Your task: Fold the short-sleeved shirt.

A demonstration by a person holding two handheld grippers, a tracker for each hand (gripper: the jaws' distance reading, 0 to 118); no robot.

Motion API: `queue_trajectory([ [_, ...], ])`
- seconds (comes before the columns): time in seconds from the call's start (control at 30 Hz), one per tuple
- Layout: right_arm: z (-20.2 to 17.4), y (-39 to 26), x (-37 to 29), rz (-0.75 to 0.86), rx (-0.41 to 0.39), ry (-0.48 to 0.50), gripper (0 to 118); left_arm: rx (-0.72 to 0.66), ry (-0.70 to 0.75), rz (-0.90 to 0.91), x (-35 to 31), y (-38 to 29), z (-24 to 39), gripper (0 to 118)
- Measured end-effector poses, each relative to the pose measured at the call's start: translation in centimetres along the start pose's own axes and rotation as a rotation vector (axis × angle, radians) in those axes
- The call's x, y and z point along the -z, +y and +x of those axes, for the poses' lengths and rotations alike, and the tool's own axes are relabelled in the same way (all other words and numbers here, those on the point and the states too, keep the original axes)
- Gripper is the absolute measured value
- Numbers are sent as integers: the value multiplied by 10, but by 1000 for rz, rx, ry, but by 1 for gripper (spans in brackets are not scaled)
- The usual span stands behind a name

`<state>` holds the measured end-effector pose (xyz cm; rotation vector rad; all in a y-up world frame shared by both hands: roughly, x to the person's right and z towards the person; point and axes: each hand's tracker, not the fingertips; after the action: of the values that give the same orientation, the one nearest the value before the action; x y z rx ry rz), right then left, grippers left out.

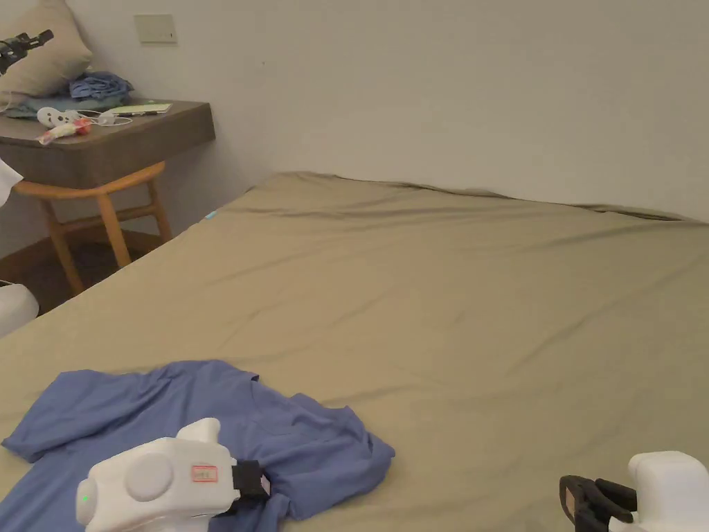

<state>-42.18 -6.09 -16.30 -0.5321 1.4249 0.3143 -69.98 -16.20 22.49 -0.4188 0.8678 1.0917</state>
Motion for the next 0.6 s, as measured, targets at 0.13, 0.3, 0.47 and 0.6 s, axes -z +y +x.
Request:
queue_trajectory([
  [0.13, 36, -8, -49, 62, 60, -34, 2, 137, 103, 68, -8, -20, 58, 4],
  [0.3, 84, -22, -135, 137, 114, -159, 2, 235, -122, -68, 39, -60, 180, 4],
  [0.47, 126, -45, -227, 193, 149, -331, 2, 533, -245, -247, 114, -147, 344, 5],
  [0.6, 159, -72, -298, 192, 159, -532, 2, 730, -373, -488, 165, -267, 469, 5],
])
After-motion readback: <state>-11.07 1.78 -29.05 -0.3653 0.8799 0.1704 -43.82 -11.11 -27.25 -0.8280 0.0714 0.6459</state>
